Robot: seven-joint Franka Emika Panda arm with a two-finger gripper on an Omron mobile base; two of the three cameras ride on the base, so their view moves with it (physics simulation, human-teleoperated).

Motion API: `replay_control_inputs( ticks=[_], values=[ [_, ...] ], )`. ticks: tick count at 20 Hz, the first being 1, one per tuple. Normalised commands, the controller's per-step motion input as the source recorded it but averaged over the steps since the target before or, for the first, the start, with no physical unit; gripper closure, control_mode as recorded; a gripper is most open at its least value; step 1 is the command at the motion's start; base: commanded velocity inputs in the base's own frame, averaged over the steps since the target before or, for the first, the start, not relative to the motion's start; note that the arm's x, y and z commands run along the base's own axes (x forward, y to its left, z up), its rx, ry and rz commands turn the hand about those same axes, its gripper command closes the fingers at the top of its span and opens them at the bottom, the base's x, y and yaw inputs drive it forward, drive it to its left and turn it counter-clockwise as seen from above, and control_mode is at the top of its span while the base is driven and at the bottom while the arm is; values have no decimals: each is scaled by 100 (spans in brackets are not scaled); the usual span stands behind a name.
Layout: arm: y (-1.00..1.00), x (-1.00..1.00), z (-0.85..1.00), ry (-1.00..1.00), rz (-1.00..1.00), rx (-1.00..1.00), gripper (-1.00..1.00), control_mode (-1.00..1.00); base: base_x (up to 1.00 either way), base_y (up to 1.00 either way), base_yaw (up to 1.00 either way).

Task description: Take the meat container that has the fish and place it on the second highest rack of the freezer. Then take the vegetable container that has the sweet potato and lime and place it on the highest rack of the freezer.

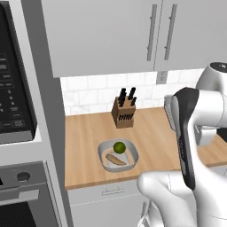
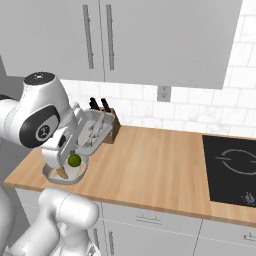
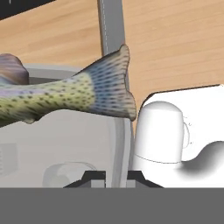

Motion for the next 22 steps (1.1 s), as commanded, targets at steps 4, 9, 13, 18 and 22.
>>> replay_control_inputs(
  ticks=[4, 9, 13, 18, 22],
  values=[
    [0, -4, 0, 0, 0, 0, 100, 100, -16, 0, 0],
    [0, 0, 0, 0, 0, 0, 100, 100, -72, -17, 17],
    [0, 0, 0, 0, 0, 0, 100, 100, -91, -5, 55],
    [0, 0, 0, 0, 0, 0, 100, 100, -39, 0, 78],
    [0, 0, 0, 0, 0, 0, 100, 100, -10, 0, 83]
  ],
)
